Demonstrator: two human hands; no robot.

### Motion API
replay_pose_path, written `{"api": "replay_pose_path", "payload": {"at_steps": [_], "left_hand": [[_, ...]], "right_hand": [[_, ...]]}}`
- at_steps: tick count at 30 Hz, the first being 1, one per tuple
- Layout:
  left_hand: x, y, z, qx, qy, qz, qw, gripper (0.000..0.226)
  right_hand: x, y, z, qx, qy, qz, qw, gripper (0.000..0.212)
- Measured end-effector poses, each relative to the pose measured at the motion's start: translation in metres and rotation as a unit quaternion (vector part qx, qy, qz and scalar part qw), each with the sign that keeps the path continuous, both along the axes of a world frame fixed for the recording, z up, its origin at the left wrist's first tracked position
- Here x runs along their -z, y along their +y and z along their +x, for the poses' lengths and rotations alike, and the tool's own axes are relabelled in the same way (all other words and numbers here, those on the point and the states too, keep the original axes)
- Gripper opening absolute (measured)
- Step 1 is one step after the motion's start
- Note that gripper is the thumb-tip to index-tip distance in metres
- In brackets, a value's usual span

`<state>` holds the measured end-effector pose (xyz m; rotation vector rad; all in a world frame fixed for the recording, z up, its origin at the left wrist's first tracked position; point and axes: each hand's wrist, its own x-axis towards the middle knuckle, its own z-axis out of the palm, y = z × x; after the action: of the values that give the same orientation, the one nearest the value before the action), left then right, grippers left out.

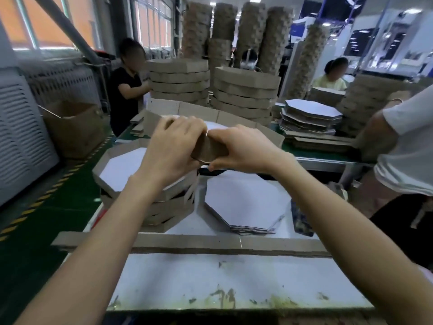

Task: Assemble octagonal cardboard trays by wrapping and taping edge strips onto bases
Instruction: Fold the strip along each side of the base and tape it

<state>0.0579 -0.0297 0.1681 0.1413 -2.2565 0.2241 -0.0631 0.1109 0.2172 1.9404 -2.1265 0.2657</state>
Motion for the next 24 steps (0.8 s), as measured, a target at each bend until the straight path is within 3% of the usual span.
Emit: {"api": "replay_pose_path", "payload": {"at_steps": [4,14,18,20,24], "left_hand": [[0.040,-0.042,0.004,-0.054,-0.081,-0.011,0.995,0.043],[0.100,-0.113,0.000,-0.152,-0.179,0.130,0.963,0.015],[0.120,-0.129,-0.023,-0.160,-0.217,0.164,0.949,0.027],[0.128,-0.132,-0.037,-0.151,-0.217,0.197,0.944,0.026],[0.137,-0.135,-0.061,-0.125,-0.243,0.272,0.923,0.015]], "right_hand": [[0.054,-0.054,-0.012,-0.006,0.090,-0.008,0.996,0.034],[0.132,-0.163,-0.045,-0.136,0.079,-0.004,0.988,0.013],[0.140,-0.185,-0.072,-0.198,0.169,-0.021,0.965,0.025],[0.145,-0.193,-0.090,-0.215,0.169,-0.021,0.962,0.026],[0.163,-0.208,-0.122,-0.192,0.103,0.099,0.971,0.007]]}}
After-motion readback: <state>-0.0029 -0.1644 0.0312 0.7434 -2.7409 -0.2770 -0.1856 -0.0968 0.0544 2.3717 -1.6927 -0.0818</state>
